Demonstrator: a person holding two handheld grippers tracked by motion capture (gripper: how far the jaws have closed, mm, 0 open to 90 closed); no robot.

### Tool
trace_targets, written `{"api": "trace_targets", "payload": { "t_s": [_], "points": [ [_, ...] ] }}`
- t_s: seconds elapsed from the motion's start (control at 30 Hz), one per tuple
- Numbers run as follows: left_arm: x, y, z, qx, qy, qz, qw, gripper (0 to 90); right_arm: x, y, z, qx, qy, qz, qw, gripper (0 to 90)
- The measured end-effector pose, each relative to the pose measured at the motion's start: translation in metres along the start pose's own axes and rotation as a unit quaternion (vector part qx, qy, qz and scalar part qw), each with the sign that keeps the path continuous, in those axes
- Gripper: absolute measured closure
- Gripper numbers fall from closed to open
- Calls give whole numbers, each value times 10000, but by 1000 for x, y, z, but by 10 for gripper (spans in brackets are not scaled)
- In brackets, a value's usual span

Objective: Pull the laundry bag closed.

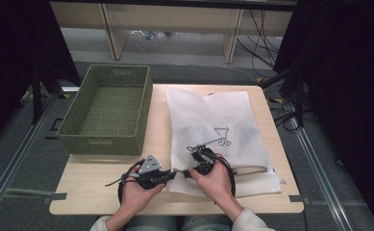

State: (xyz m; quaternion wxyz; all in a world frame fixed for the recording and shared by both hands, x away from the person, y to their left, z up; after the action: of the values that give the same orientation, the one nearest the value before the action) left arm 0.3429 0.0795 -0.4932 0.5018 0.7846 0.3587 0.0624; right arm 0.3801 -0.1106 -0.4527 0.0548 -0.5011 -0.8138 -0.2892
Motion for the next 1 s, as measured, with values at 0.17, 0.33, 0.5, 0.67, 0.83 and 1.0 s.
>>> {"api": "trace_targets", "payload": {
  "t_s": [0.17,0.33,0.5,0.67,0.83,1.0],
  "points": [
    [-1,0,0,-55,29,-12,10000,849,0,0,-1,39,-21,77,10000,873],
    [3,3,-6,-74,271,61,9996,849,-5,-1,-3,53,-231,54,9997,873],
    [3,2,-6,-70,259,27,9996,849,-8,-2,-5,76,-203,7,9998,873],
    [5,3,-9,-98,352,49,9993,849,-15,-5,-8,83,-315,52,9995,873],
    [7,3,-10,-126,359,121,9992,849,-20,-5,-12,94,-319,104,9994,873],
    [8,2,-11,-143,374,58,9992,849,-25,-7,-15,160,-375,334,9986,873]
  ]
}}
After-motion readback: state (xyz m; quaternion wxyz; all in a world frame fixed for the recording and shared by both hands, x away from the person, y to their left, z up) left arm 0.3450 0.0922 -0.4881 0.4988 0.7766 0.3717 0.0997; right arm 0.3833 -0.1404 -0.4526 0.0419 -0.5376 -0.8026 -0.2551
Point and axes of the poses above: each handheld gripper's, and its own axes: z roughly forward along the jaws, y roughly out of its top, x roughly to its left, the point moved 1 cm from there along z, roughly forward along the jaws
